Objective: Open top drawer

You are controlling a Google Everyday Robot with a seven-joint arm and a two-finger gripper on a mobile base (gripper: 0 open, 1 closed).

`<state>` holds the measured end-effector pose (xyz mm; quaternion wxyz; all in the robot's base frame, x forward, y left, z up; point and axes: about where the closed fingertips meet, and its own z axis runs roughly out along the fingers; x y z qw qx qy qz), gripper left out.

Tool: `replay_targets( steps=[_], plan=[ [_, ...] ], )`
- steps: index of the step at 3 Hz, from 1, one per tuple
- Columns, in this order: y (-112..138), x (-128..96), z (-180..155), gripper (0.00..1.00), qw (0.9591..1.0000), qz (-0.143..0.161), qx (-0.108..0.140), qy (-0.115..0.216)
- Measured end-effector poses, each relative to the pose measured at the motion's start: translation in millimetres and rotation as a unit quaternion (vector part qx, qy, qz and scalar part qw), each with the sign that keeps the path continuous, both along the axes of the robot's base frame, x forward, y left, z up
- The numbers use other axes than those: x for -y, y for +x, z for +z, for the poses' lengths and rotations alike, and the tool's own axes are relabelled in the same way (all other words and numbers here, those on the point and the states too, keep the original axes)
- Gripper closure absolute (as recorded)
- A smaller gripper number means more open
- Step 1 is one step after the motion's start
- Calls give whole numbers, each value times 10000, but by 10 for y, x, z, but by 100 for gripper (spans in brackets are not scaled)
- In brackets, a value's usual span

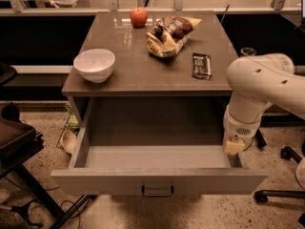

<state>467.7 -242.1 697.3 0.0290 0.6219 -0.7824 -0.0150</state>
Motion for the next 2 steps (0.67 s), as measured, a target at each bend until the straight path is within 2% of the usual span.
replay_targets(
  steps=[1, 2],
  plan=[
    [159, -138, -304, 100, 9987, 356, -73, 367],
    [256, -378, -532, 100, 9949, 762, -117, 645]
  ],
)
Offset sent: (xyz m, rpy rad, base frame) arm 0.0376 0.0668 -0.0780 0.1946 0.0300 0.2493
